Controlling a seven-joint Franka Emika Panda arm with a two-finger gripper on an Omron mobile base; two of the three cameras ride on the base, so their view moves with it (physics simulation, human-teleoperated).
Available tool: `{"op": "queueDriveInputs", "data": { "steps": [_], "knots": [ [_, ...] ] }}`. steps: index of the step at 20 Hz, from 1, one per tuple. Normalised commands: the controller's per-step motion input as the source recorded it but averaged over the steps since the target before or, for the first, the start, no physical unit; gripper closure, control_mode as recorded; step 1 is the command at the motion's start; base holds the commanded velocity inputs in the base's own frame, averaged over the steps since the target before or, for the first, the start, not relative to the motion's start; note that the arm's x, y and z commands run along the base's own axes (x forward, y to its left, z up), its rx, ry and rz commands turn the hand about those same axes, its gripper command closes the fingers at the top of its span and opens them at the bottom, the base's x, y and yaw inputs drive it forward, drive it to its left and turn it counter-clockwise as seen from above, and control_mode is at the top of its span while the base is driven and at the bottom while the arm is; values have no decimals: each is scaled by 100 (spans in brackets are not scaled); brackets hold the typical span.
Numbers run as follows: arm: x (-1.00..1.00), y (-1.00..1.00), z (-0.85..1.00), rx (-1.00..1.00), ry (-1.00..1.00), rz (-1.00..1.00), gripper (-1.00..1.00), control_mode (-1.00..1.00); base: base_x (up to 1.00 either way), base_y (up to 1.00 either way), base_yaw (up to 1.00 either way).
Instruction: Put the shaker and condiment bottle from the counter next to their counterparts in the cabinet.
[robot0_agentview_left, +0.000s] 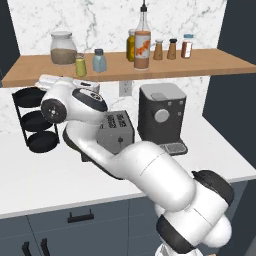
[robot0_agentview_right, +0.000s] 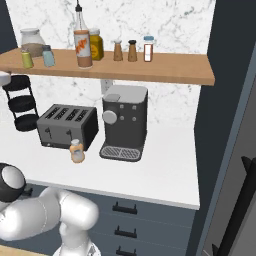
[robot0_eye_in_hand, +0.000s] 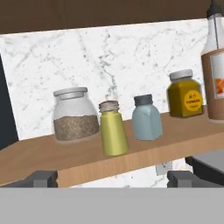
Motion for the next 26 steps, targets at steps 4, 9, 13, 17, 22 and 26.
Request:
{"op": "queueDriveInputs", "data": {
  "steps": [4,9,13,17,22,26],
  "knots": [
    [-77,-7,2,0,0,-25,-100,-100,0,0,0],
    [-34,-40,-30,0,0,-26,-100,-100,0,0,0],
    [-8,-68,-64,5,0,-17,-100,-100,0,0,0],
    [-12,-86,-89,14,0,-8,-100,-100,0,0,0],
    [-24,-83,-99,17,0,-4,-100,-100,0,0,0],
    [-32,-73,-72,18,0,-5,-100,-100,0,0,0]
  ]
}}
